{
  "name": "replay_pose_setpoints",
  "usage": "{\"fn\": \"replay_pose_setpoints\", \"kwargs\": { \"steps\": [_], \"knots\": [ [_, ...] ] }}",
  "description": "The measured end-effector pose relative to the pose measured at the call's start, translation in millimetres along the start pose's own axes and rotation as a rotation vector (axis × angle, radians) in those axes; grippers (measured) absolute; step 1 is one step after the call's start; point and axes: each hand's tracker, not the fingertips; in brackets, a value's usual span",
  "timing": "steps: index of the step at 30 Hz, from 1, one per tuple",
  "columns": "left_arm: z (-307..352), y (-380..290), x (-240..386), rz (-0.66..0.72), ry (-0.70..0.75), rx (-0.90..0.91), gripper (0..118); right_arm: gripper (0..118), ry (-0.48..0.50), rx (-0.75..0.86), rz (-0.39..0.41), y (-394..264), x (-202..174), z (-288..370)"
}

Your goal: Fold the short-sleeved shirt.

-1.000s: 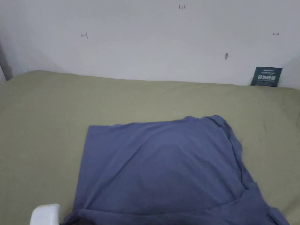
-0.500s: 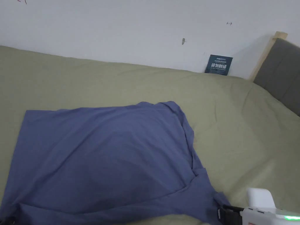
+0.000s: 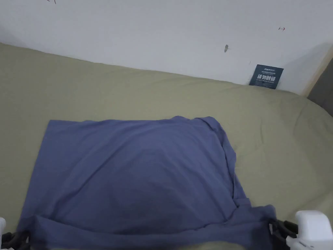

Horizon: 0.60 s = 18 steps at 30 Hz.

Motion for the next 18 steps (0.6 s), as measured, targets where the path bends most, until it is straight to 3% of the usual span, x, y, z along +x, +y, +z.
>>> {"fn": "replay_pose_setpoints", "kwargs": {
  "steps": [7,10,18],
  "knots": [
    [9,21,-4,-0.021,-0.021,0.127,6,6,0.032,0.146,-0.056,43,10,-4],
    [-3,37,-6,-0.082,-0.012,0.124,6,6,0.043,0.177,0.009,64,9,-27],
    [-55,80,-20,-0.322,0.005,0.035,6,6,0.131,0.133,0.29,107,-2,-118]
  ]
}}
